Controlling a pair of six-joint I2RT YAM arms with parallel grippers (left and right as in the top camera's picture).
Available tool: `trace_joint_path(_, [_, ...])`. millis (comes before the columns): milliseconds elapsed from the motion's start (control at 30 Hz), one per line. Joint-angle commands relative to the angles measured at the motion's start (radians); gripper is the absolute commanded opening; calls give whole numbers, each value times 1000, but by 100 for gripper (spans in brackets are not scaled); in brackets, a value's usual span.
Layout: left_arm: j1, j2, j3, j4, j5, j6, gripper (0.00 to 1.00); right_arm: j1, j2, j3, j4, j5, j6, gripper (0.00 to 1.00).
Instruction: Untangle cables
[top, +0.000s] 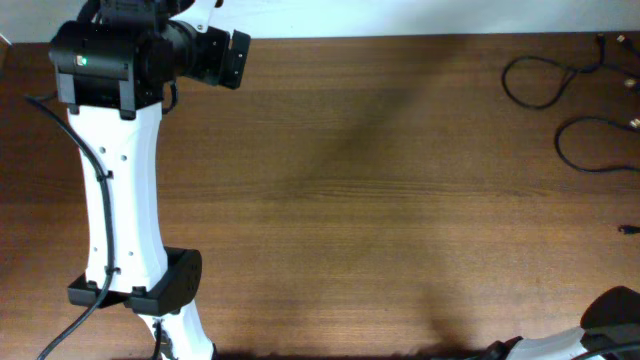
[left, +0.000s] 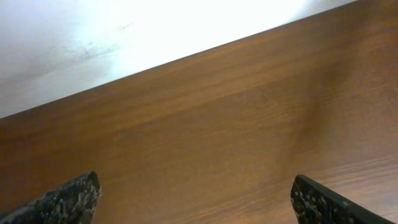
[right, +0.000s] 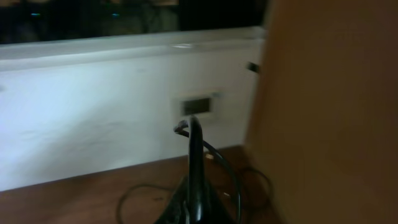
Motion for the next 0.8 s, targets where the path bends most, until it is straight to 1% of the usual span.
trace_joint_path(0, [6,-19,9,4,60,-12,99,-109,-22,24,7,18,8,4])
trace_joint_path(100, [6,-19,9,-2,60,-12,99,-218,-13,24,2,31,4,4])
trace_joint_path(167, [6,-19,9,2,61,-13,99,-255,18,21,-28,69,3,4])
trace_joint_path(200, [6,-19,8,4,69,-13,99,-257,54,15,-47,68,4,4])
trace_joint_path(333, [6,-19,8,38,180,-12,99,-236,214,13,-83,64,4,4])
trace_joint_path(400, [6,-10,8,79,243,-12,99,-222,304,13,-92,60,4,4])
trace_joint_path(467, [6,-3,8,99,243,-12,99,-203,363,12,-103,61,0,4])
trace_joint_path(567, [6,-2,8,104,243,-12,99,-182,388,12,-116,61,0,4])
trace_joint_path(600, [6,-2,8,104,243,-12,99,-176,388,12,-117,61,0,10])
trace_joint_path(633, [6,-2,8,104,243,-12,99,-175,388,12,-118,50,13,99])
trace_joint_path(667, [6,-2,8,103,243,-12,99,-176,374,13,-124,-56,18,99])
trace_joint_path(700, [6,-2,8,99,243,-12,99,-175,338,13,-122,-171,-15,99])
trace_joint_path(733, [6,-2,8,96,243,-12,99,-168,299,16,-117,-222,-33,99])
trace_joint_path(767, [6,-2,8,91,242,-11,99,-149,220,26,-121,-225,-18,99])
